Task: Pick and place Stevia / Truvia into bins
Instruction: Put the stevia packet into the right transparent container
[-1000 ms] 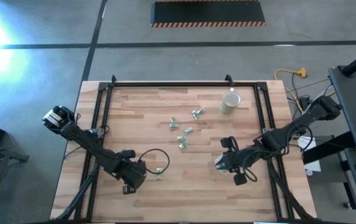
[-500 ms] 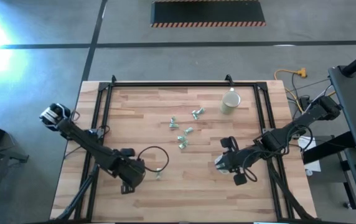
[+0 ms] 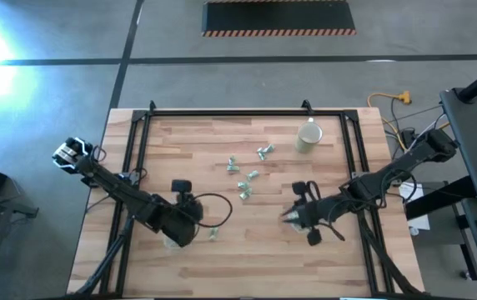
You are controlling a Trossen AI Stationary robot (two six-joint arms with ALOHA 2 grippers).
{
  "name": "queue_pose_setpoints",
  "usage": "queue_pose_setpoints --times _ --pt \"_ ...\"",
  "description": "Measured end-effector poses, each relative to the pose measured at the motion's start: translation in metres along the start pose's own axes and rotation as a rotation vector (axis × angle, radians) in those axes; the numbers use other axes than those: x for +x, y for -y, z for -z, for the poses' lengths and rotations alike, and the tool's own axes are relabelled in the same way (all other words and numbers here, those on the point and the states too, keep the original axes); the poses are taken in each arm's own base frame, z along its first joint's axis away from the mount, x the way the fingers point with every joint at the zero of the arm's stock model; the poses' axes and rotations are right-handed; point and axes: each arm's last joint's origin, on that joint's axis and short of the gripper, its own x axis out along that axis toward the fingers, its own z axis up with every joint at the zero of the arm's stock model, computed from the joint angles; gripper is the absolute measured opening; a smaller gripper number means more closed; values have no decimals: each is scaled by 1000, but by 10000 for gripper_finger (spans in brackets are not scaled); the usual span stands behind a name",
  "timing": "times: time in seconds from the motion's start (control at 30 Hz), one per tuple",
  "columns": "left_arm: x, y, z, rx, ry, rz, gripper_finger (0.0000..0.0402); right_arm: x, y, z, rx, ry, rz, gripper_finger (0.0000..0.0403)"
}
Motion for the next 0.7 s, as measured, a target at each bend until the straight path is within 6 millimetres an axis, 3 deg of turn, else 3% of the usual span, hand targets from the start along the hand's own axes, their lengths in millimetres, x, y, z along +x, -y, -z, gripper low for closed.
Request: queue_pose_setpoints --times 0.2,0.37,0.7 --pt "2 -7 1 38 118 -275 157 9 30 5 61 -9 203 62" --pt "6 -9 7 51 135 -352 158 27 64 15 133 -65 308 75" --pt "13 -10 21 61 115 -375 158 75 123 44 71 -184 120 111"
